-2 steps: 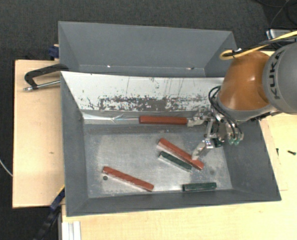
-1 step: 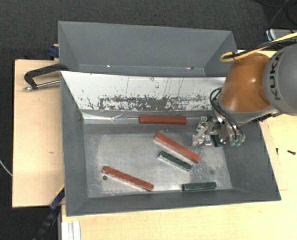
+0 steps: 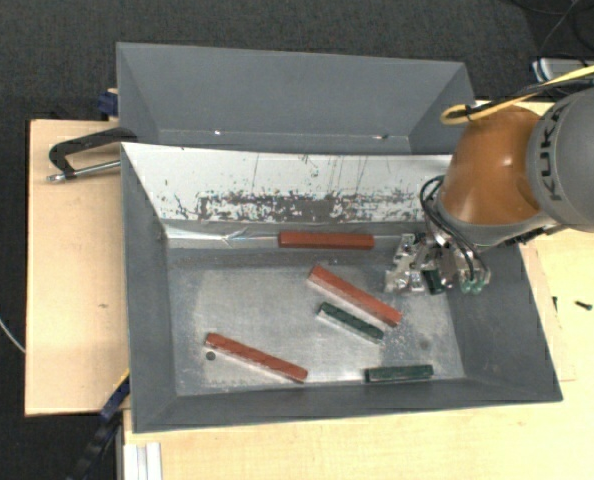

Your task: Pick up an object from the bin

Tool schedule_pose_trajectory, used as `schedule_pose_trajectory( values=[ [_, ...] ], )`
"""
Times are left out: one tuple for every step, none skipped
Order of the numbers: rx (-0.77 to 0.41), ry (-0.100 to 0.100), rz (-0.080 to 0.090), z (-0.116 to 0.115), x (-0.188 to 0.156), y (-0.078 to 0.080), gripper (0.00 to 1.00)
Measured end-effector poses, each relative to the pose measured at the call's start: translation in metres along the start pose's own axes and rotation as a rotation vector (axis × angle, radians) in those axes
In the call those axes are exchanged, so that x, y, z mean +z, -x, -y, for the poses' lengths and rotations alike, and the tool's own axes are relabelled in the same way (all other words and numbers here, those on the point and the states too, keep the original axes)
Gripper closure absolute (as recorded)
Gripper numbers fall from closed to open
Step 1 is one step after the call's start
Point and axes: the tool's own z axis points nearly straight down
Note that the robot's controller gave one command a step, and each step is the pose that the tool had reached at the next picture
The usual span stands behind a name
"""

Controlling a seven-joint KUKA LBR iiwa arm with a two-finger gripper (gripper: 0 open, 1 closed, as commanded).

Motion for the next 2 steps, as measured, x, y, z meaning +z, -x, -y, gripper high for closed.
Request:
schedule_pose_trajectory(
  values=[
    [0.030, 0.000, -0.001, -0.008, -0.040, -0.009, 1.00],
    [-0.048, -0.001, 0.002, -0.016, -0.108, 0.008, 1.00]
  ],
)
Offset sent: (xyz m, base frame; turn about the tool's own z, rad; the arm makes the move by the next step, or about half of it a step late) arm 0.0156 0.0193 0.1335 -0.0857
